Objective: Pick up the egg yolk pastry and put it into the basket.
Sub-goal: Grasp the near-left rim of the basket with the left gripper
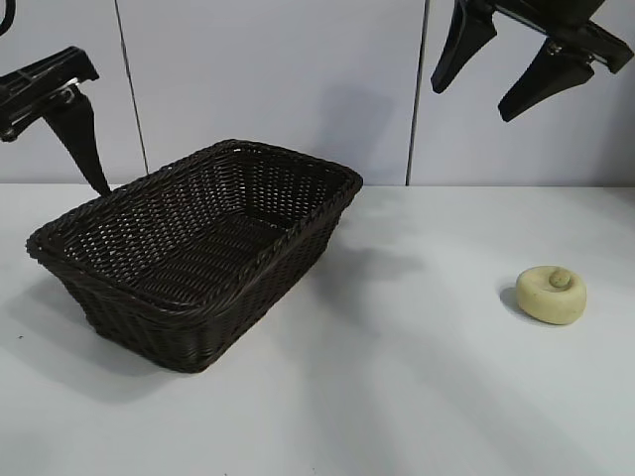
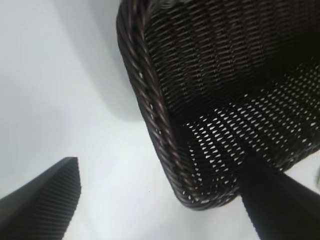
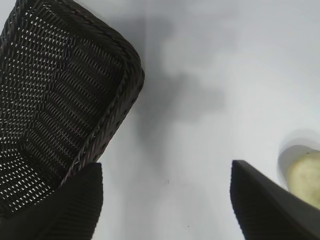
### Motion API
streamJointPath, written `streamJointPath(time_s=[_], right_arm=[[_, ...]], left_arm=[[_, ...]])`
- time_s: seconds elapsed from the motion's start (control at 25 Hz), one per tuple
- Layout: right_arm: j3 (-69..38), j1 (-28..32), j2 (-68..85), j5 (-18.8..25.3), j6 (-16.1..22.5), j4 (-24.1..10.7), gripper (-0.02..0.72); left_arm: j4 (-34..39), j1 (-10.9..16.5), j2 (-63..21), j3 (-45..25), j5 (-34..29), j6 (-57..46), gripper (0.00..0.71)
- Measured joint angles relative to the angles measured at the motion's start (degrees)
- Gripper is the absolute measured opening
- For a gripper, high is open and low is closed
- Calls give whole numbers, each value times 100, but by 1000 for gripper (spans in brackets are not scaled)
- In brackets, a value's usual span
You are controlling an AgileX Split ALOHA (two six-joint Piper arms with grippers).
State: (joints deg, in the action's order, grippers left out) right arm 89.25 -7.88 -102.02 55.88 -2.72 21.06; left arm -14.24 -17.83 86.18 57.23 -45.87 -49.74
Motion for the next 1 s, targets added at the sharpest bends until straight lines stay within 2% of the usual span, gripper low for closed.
streamJointPath(time_s=[0.36,1.0], right_arm=[[0,0,0,0,0,0,519],[0,0,0,0,0,0,519]], left_arm=[[0,0,77,-20,380,-273,628],[-32,0,1488,-20,1100,-286,628]])
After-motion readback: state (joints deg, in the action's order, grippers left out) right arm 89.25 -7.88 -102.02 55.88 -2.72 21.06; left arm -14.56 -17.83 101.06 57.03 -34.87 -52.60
